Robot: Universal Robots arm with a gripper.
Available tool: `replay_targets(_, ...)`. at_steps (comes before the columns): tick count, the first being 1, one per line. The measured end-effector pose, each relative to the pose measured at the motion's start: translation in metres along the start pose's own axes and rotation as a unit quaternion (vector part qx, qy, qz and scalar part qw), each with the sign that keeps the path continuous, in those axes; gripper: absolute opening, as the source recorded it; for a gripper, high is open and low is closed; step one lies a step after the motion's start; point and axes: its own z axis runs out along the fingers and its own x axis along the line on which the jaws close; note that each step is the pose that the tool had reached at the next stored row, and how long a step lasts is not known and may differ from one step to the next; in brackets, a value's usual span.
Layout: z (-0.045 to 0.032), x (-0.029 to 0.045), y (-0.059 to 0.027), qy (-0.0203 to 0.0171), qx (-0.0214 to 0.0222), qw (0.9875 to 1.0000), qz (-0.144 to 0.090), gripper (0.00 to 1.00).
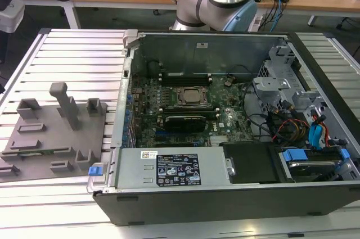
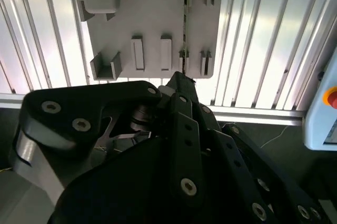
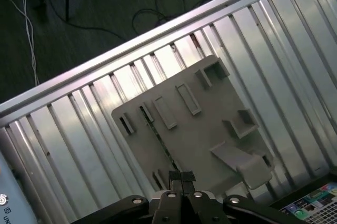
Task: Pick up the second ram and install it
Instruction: 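Pick up the second ram and move it above second insertion slot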
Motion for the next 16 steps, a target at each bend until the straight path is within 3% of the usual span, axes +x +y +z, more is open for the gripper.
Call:
replay_targets(9,0.0,0.0,0.0,0.0025,-0.0014,0.9985,-0.055,0.11)
replay_targets(16,0.0,0.0,0.0,0.0045,-0.0024,0.995,-0.1,0.11)
